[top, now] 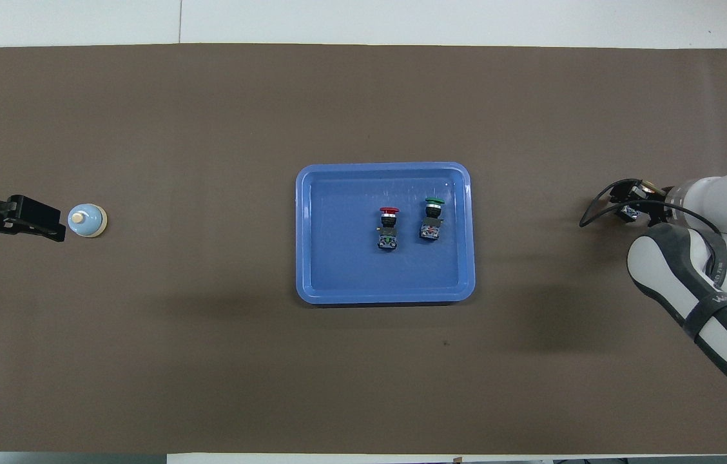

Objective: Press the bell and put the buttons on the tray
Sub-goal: 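Reach the right gripper to the yellow button and grasp it, then place the yellow button in the tray beside the red one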

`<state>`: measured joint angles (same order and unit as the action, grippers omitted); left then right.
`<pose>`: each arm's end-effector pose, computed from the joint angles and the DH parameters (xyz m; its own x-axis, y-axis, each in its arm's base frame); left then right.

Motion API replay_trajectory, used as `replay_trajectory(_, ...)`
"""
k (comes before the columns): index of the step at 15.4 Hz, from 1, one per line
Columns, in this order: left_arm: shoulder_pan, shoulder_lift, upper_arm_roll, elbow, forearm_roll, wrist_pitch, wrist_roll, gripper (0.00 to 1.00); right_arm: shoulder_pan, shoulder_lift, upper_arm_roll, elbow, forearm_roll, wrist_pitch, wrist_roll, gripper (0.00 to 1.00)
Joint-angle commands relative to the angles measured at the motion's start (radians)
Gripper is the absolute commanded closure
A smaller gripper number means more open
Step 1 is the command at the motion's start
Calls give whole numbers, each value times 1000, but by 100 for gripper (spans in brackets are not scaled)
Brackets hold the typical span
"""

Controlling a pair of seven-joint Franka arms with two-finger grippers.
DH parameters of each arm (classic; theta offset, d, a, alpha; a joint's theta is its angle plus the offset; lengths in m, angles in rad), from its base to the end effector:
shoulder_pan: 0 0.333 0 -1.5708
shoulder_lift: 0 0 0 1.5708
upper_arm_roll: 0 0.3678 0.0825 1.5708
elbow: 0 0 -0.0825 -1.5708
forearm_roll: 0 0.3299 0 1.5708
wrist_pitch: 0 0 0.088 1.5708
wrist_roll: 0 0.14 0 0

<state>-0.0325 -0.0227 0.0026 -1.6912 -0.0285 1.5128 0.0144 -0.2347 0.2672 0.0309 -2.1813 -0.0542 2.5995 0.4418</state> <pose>0.4754 -0.0183 0.6006 0.9869 -0.0456 -0.1546 -0.0413 -0.9987 0.0306 0.5473 -0.1136 0.3398 0.8130 -0.5634 0.1470 -0.5642 -0.8247 -0.0403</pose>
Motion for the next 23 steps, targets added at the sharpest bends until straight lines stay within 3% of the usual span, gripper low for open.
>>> replay_trajectory(1, 10, -14, -4, -2, -2, -6, -4, 0, -14, 7, 15, 5, 17, 4, 12, 96)
replay_trajectory(5, 10, -14, -4, -2, -2, -6, -5, 0, -6, -2, 20, 20, 16, -53, 6, 100)
replay_trajectory(9, 10, -14, -4, -2, -2, -6, -4, 0, 43, -6, 26, 138, 17, -226, 15, 100)
replay_trajectory(13, 10, -14, -4, -2, -2, -6, -4, 0, 213, 4, 26, 351, 22, -487, 63, 100)
replay_trajectory(16, 10, -14, -4, -2, -2, -6, -4, 0, 371, 30, 26, 466, 27, -573, 205, 100)
replay_trajectory(23, 10, -14, -4, -2, -2, -6, -5, 0, 688, 73, 24, 508, 27, -590, 322, 100)
